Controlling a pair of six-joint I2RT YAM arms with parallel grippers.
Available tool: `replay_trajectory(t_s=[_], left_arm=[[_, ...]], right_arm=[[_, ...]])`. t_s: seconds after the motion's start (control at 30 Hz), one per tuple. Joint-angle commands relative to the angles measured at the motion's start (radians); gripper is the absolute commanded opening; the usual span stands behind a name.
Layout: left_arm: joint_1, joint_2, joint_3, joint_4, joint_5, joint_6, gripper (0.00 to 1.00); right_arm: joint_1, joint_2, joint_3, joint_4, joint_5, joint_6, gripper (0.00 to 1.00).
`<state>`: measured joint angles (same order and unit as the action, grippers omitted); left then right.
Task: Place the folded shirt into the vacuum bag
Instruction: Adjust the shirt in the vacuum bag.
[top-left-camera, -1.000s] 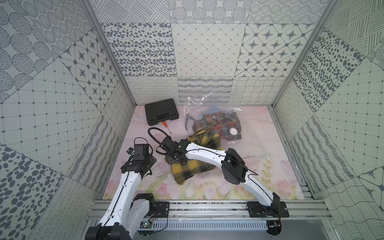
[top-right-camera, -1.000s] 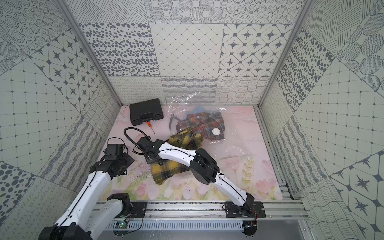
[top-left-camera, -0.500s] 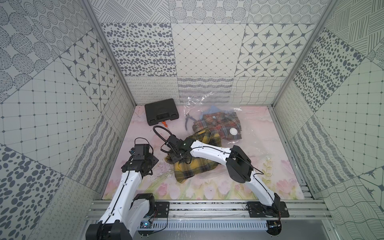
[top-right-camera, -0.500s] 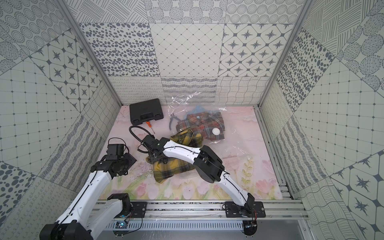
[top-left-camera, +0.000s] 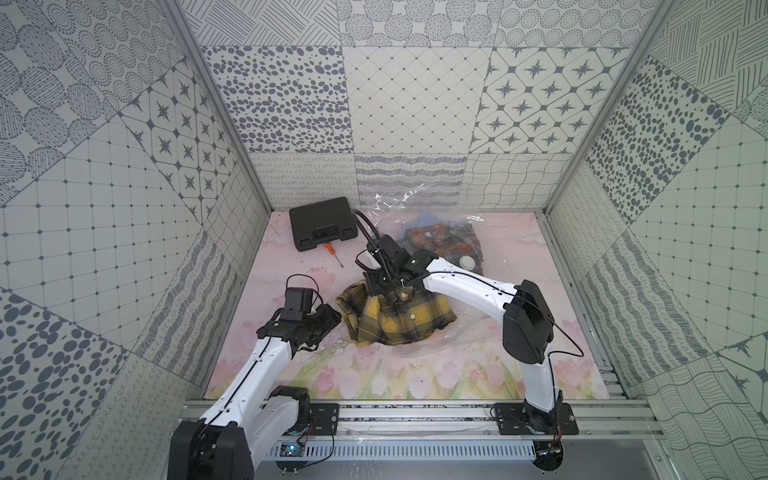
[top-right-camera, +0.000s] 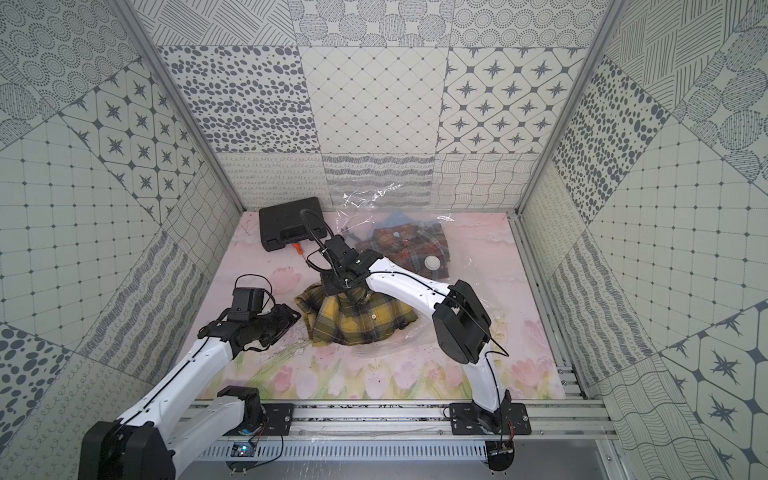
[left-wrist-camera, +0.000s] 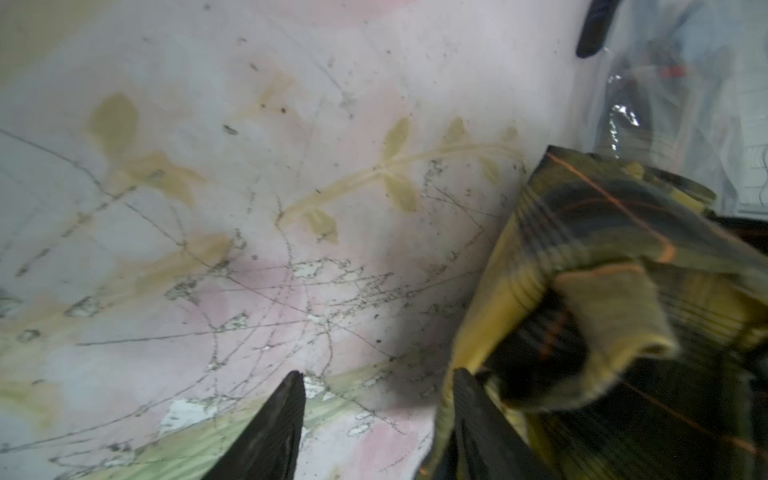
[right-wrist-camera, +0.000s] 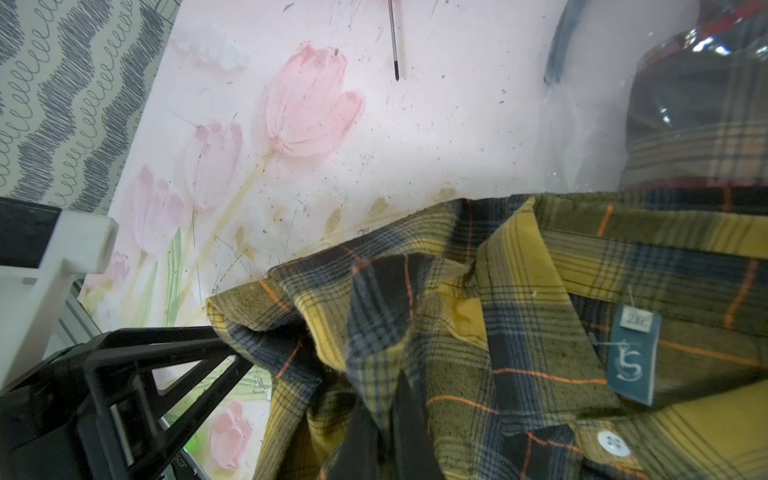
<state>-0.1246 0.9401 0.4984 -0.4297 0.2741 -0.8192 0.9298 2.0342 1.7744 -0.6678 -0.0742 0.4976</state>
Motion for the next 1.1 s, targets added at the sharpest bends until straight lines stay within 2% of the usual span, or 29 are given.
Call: replay_trajectory(t_s=[0.0,0.13,0.3,0.63,0.77,0.97,1.07], left_arm=[[-0.04,-0.067,0.016,0.064,0.069,-0.014,0.57],[-0.04,-0.113,0.037,0.022,-0.007,0.044,0.57],[-0.041,0.026,0.059,0.056,0.022,0.086,0.54],[-0.05,0.027,0.072,0.156,0.045,0.094,0.19],[-0.059,0.045,0.069,0.191,0.055,0.113,0.11],[-0.079,0.098,0.08,0.204,0.056,0.128,0.07],[-0.094,0.124,0.103,0.19,0.025,0.144,0.14]], right_arm=[[0.002,-0.012,-0.004,0.052,-0.017,-0.007,0.0],[0.0,-0.015,-0.012,0.064,-0.022,-0.002,0.0],[-0.003,-0.022,-0.021,0.071,-0.024,-0.001,0.0],[-0.006,-0.023,-0.055,0.111,-0.039,0.021,0.0],[-0.012,-0.033,-0.069,0.13,-0.053,0.034,0.0],[-0.02,-0.042,-0.074,0.14,-0.075,0.042,0.0],[-0.02,-0.046,-0.083,0.15,-0.079,0.047,0.0]])
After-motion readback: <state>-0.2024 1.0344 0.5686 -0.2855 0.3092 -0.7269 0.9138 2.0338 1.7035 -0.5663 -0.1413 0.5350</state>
